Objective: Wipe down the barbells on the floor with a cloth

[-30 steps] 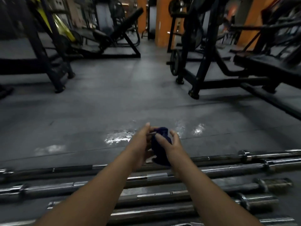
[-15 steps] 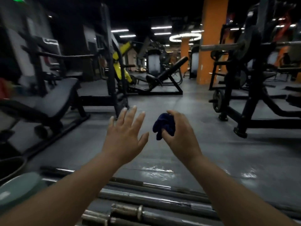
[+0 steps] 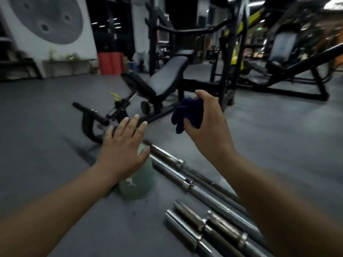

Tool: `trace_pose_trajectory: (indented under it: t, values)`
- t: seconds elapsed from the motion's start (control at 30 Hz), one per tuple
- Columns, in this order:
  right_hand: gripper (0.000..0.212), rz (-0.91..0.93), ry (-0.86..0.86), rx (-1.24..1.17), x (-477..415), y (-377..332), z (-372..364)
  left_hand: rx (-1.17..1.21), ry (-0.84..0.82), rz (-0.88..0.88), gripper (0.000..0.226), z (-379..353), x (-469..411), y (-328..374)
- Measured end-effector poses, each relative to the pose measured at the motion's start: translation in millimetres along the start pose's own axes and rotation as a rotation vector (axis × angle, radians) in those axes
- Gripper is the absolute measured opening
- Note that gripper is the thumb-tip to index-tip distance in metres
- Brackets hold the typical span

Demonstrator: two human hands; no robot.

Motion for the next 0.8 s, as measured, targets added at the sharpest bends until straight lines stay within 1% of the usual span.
trace_pose_trajectory:
  t: [0.2,0.3,0.37,0.5,0.63,0.73,0.8]
  values:
    - [0.06,0.008,-0.135,-0.068,-12,25,-140,-0.023,-0.12,0.141,0.079,-84,-4,-76]
    - [0.06,-0.019,-0.201,-0.086,-17,42,-208,-0.015,-0.173,0.188,0.078,-130,-10,-109]
    - [0.06,-0.032,-0.249,-0.084,-20,56,-250,-0.008,-0.185,0.209,0.077,-157,-17,-128]
    - [0.069,-0.07,-0.349,-0.081,-27,85,-331,0.003,-0.202,0.226,0.074,-206,-34,-159]
    - [0.065,-0.047,-0.376,-0.056,-30,113,-407,0.013,-0.23,0.258,0.076,-257,-51,-183]
    - [0.064,-0.055,-0.502,-0.016,-11,144,-463,0.036,-0.277,0.287,0.076,-292,-63,-196]
    - [0.062,-0.009,-0.614,0.069,12,156,-489,0.057,-0.263,0.291,0.074,-306,-68,-198]
Point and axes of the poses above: each hand's wrist, its own x-axis away from the middle knuckle, its own z-axis out of the back of the hand, y = z × x, the point moved 9 cm from there along -x, towards the middle knuckle, and after that the axes turned 6 degrees about z, right-handed, at the moved point
